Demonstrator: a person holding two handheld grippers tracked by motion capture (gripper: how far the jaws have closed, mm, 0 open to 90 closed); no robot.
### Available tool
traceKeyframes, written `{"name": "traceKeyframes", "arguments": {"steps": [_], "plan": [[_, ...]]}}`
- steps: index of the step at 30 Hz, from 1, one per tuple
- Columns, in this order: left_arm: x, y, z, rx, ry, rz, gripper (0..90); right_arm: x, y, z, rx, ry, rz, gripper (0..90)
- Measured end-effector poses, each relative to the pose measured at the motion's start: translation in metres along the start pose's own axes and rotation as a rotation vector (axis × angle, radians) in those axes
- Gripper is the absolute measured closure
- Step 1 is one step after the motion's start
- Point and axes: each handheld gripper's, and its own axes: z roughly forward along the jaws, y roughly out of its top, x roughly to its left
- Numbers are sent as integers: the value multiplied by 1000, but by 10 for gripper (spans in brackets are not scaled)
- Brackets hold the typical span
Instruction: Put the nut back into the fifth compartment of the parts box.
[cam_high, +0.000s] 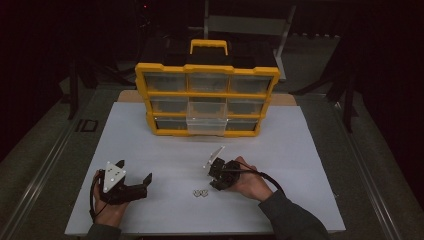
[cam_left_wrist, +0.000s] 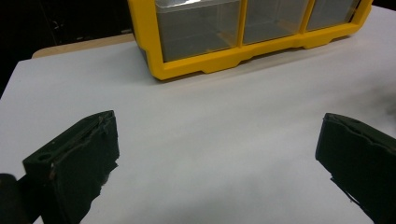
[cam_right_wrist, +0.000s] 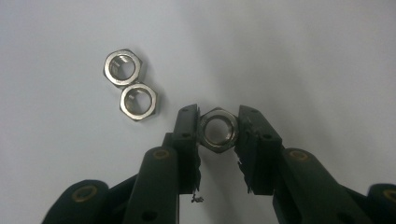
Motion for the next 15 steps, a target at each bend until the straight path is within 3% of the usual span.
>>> {"name": "traceKeyframes", "arguments": {"steps": [7,15], "plan": [[0,0,0,0,0,0,0,-1,-1,-7,-4,-1,-15,699],[0,0,0,1,1,0,0,-2,-2,-15,-7,1,-1,700]]}}
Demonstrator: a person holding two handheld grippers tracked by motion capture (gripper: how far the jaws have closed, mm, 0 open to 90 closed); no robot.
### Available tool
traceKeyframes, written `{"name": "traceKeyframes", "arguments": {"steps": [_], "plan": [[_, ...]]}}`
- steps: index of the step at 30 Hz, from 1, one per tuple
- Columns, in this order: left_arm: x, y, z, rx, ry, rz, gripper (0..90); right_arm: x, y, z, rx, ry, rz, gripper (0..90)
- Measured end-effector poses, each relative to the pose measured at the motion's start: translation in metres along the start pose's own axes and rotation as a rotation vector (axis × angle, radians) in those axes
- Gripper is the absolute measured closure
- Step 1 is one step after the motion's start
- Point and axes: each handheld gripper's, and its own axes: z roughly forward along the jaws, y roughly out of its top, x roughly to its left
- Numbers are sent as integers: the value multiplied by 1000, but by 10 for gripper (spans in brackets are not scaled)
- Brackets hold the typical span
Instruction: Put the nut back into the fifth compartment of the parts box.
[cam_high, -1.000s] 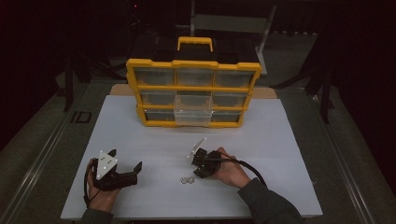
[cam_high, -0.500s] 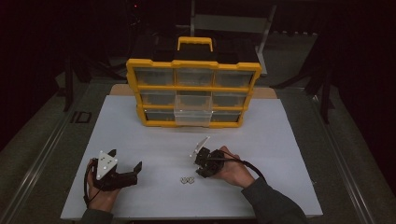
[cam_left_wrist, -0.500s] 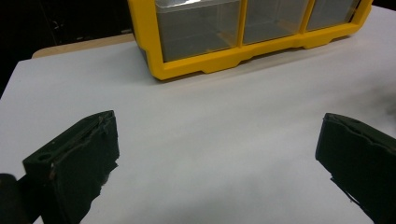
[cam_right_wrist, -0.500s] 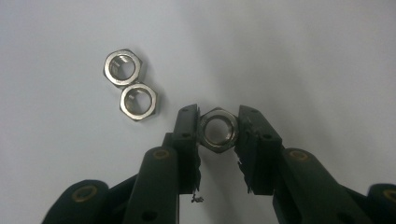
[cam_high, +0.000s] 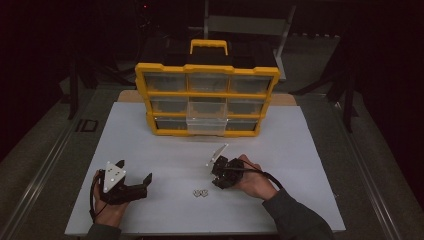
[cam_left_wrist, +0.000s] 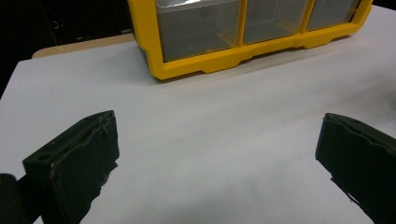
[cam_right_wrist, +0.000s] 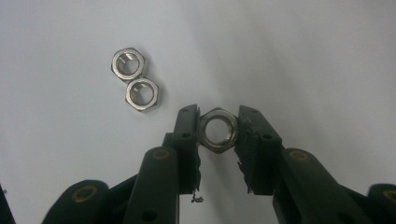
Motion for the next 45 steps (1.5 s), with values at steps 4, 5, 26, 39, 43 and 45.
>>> {"name": "traceKeyframes", "arguments": {"steps": [4,5,26,39,43,45], "plan": [[0,0,0,-1,0,0,0,-1,0,-4,-5,0,-5,700],[0,0,0,0,0,0,0,-1,-1,-5,-5,2,-3,700],[0,0,0,2,-1,-1,0,-8,1,-30,-30,-1,-8,700],[0,0,0,2,0,-1,0,-13,2,-45,-43,-1,-17,700],[0,0,0,1,0,-1,0,-14,3,-48,-45,-5,-22,700],[0,0,0,2,0,-1,0,-15,4,-49,-44,-5,-22,700]]}}
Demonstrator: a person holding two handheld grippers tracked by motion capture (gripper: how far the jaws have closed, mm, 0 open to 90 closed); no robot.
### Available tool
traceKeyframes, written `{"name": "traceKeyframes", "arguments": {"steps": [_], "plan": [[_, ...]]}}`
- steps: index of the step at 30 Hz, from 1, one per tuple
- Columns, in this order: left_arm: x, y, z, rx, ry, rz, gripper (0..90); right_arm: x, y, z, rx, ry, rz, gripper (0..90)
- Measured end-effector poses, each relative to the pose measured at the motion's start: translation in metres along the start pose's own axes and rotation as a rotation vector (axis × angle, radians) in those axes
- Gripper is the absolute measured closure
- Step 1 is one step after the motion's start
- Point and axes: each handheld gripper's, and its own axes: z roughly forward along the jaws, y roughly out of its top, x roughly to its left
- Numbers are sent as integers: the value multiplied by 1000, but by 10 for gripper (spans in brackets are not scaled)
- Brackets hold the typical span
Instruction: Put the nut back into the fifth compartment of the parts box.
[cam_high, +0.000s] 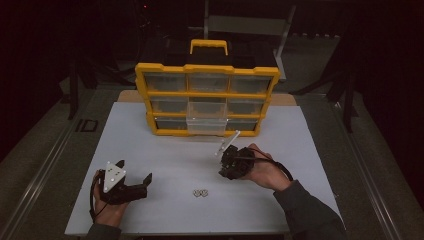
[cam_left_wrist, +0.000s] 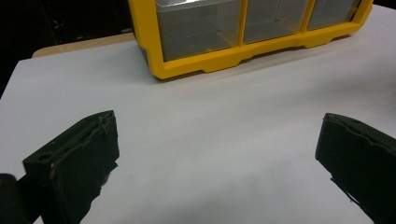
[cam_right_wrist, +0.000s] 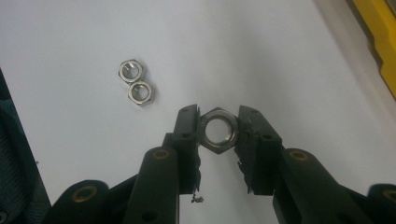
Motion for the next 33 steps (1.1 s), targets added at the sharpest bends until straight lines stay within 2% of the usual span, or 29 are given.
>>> {"name": "traceKeyframes", "arguments": {"steps": [15,18,33], "plan": [[0,0,0,-3,2,-1,0,-7,5,-15,-4,-8,-4,700],[0,0,0,-4,2,1,0,-8,6,-17,-8,4,-3,700],[0,0,0,-5,1,-2,0,-13,13,-32,-23,-11,-15,700]]}}
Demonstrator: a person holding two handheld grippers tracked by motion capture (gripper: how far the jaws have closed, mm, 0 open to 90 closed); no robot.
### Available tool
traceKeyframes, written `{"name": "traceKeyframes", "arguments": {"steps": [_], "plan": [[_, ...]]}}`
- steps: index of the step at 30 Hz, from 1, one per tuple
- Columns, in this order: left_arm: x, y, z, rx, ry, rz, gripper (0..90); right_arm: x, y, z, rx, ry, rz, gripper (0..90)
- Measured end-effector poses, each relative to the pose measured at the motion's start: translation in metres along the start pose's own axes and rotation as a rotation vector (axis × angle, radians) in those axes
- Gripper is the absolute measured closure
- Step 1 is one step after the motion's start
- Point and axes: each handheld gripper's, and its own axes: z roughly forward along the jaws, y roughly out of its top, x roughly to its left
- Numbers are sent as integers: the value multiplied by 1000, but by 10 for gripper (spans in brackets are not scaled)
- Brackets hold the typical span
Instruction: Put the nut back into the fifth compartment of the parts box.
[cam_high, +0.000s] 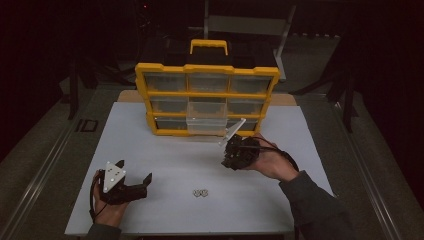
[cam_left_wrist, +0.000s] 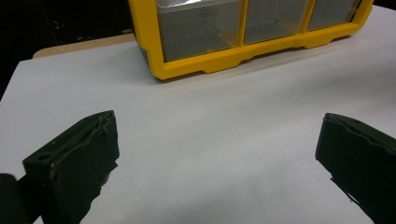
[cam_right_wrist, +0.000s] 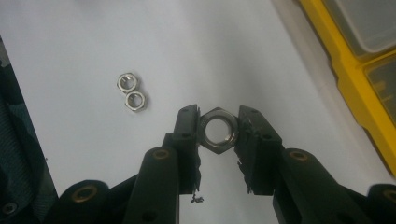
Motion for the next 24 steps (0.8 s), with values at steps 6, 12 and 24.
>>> {"name": "traceKeyframes", "arguments": {"steps": [6,12,24], "plan": [[0,0,0,1,0,-1,0,-3,3,-4,-5,-3,5,700],[0,0,0,3,-1,0,0,-4,6,-8,-4,-4,1,700],[0,0,0,4,0,3,0,-9,15,-15,-6,-16,-1,700]]}}
